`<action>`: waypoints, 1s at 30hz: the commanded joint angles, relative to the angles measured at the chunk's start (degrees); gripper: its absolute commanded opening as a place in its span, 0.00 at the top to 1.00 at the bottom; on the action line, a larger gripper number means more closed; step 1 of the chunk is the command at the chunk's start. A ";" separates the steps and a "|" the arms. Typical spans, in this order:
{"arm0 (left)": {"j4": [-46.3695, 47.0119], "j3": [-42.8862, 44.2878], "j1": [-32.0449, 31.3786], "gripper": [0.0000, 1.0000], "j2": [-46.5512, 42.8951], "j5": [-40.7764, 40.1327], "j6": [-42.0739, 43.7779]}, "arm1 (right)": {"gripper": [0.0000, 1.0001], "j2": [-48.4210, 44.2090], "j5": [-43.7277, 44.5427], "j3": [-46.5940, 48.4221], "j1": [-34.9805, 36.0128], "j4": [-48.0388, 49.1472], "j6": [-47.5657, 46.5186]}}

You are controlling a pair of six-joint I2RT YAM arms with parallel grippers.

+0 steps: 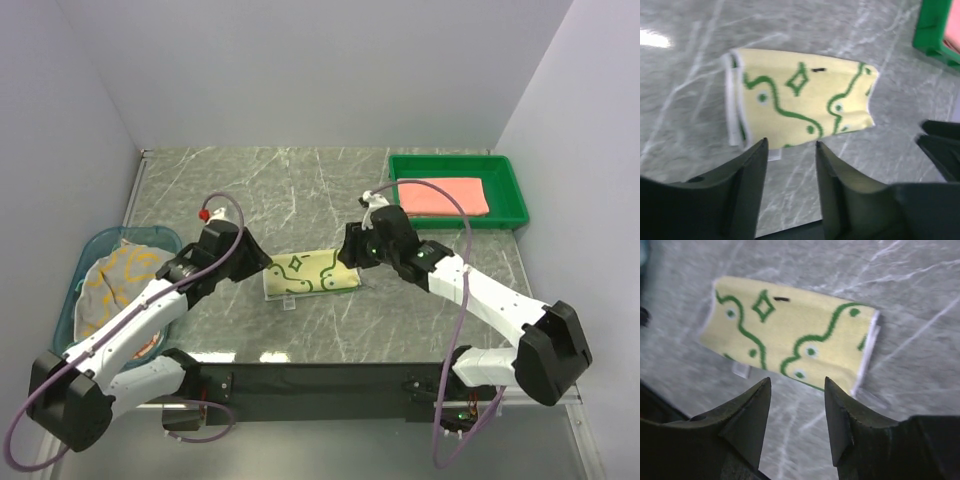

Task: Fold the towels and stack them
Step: Fold the towel

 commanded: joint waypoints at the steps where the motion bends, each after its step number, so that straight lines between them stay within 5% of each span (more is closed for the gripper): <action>1: 4.17 3.72 -3.56 0.53 4.20 1.18 -2.92 | 0.48 -0.57 -1.73 -6.89 0.45 16.39 11.82; 13: 14.81 -1.01 -9.63 0.86 21.98 -3.12 -5.73 | 0.52 8.65 0.73 -22.28 0.10 39.29 27.55; 19: 16.75 -7.96 -9.63 0.90 23.30 -6.73 -7.67 | 0.53 10.24 0.21 -29.41 -1.75 46.06 31.96; 26: 14.12 -7.44 -9.46 0.84 21.81 -9.02 -7.58 | 0.54 5.33 1.35 -30.83 -2.01 45.37 31.96; 30: 12.88 -4.28 -9.63 0.62 17.42 -8.66 -6.88 | 0.48 -0.03 1.09 -27.59 -2.27 43.78 29.33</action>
